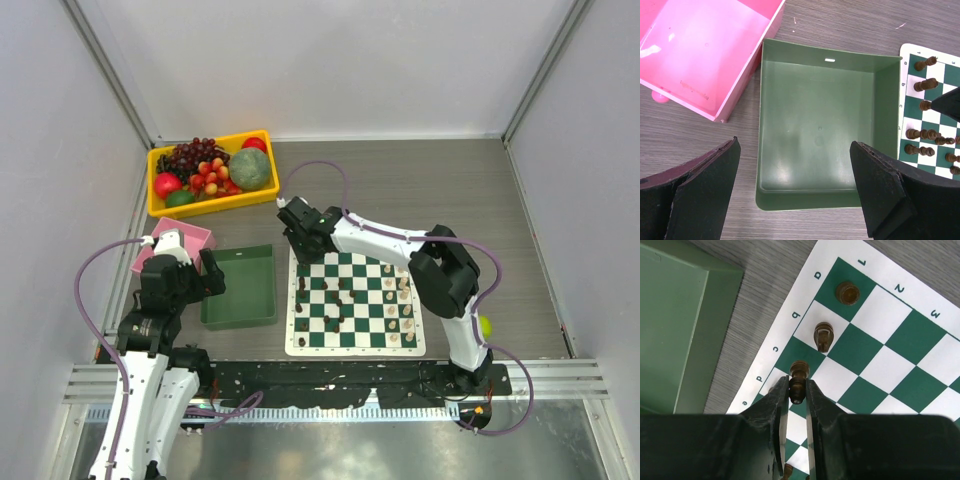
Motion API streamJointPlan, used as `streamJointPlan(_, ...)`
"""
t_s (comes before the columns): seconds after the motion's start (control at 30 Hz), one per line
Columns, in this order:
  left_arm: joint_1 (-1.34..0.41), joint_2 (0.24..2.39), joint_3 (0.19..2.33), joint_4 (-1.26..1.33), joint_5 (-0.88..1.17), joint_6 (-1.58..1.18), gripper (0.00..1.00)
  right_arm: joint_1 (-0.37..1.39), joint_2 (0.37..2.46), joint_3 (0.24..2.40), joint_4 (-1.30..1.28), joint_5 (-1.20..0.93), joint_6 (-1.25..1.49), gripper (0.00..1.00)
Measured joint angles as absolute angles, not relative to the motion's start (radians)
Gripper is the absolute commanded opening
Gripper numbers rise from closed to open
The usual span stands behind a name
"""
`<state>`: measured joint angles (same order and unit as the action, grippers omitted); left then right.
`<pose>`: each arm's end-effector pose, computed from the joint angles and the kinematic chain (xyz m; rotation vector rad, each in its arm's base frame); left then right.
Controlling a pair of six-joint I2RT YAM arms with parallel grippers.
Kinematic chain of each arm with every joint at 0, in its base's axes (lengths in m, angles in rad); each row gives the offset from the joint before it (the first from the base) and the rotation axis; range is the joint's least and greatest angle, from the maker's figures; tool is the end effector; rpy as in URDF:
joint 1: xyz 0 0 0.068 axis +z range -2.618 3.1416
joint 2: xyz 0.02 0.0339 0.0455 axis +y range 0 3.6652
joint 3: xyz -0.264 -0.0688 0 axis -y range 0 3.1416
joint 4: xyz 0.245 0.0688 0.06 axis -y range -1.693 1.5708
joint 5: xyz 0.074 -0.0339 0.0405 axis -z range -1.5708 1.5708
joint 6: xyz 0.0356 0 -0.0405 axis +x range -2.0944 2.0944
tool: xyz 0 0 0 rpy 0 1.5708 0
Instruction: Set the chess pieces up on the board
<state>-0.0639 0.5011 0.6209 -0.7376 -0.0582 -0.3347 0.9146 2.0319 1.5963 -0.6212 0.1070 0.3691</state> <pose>0.1137 -0.0052 0.2657 -0.3285 2.1672 -0.1614 0.2707 0.3453 0.2057 -0.6782 2.5632 0.3034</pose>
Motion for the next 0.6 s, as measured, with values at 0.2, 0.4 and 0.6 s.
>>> streamJointPlan(0.2, -0.064, 0.501, 0.621, -0.738, -0.059, -0.334, 0.99, 0.915, 2.050, 1.608, -0.622, 0.107, 0.369, 0.18)
streamJointPlan(0.4, -0.064, 0.501, 0.621, -0.738, -0.058, -0.335, 0.99, 0.915, 2.072, 1.610, -0.622, 0.107, 0.369, 0.18)
streamJointPlan(0.6, -0.064, 0.501, 0.621, -0.738, -0.058, -0.334, 0.99, 0.915, 2.080, 1.610, -0.622, 0.107, 0.369, 0.23)
